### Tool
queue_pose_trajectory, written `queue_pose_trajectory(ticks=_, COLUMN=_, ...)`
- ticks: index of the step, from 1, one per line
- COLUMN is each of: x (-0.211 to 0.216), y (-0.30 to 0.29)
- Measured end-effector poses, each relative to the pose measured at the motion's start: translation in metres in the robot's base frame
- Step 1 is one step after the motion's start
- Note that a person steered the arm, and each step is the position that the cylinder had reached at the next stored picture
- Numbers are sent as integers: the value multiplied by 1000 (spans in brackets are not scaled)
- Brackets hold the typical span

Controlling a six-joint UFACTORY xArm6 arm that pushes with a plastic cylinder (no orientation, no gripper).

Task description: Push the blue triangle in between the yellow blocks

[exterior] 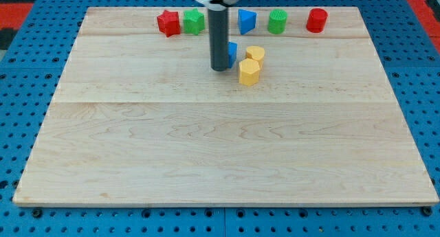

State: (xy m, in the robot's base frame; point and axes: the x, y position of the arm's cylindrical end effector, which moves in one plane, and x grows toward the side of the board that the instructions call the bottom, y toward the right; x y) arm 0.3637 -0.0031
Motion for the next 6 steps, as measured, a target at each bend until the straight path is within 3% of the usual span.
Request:
queue_pose_trajectory(ticks=1, x=-17, y=-70)
queue_pose_trajectory(ticks=2, x=-52, y=-59)
queue_pose_trajectory(ticks=3, x=-57, y=10)
queue_pose_trajectory(ticks=4, x=-73, y=31)
queue_pose_trajectory(ticks=5, x=-108, y=-11)
queue_pose_trajectory(ticks=6, x=-149, y=-16)
